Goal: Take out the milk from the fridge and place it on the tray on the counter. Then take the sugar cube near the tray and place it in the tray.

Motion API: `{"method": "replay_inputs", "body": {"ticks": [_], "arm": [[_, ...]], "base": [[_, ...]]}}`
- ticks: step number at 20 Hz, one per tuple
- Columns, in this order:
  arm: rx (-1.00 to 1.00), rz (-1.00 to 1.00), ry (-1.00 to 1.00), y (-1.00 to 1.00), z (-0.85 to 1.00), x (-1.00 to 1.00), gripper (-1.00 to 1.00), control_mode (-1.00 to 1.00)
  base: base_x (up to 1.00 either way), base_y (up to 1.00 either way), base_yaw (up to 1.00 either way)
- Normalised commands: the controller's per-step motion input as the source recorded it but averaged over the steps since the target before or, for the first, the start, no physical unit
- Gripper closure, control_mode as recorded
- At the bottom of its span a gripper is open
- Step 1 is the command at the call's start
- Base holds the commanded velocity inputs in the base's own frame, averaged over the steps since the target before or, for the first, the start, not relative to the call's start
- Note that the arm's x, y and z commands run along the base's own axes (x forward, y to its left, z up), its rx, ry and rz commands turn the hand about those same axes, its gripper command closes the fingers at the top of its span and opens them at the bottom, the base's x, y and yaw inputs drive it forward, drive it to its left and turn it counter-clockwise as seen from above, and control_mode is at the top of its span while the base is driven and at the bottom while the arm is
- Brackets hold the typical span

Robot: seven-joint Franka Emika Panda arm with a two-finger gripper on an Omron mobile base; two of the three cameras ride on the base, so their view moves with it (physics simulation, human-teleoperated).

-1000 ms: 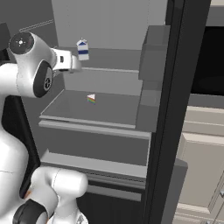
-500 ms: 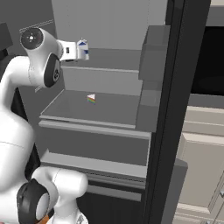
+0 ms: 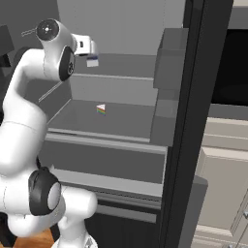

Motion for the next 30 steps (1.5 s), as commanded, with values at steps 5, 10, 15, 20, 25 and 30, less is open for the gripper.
{"method": "replay_inputs", "body": {"ticks": [5, 10, 15, 20, 25, 30], "arm": [[0.00, 0.05, 0.05, 0.07, 0.00, 0.52, -1.00, -1.00], [0.00, 0.02, 0.03, 0.01, -0.01, 0.53, -1.00, -1.00], [0.00, 0.00, 0.00, 0.05, -0.07, 0.54, -1.00, -1.00], [0.00, 0.00, 0.01, 0.18, -0.15, 0.54, -1.00, -1.00], [0.00, 0.00, 0.01, 0.01, -0.06, 0.50, -1.00, -1.00], [0.00, 0.00, 0.01, 0.10, -0.01, 0.46, -1.00, -1.00]], "base": [[0.00, 0.00, 0.00], [0.00, 0.00, 0.00], [0.00, 0.00, 0.00], [0.00, 0.00, 0.00], [0.00, 0.00, 0.00], [0.00, 0.00, 0.00]]}}
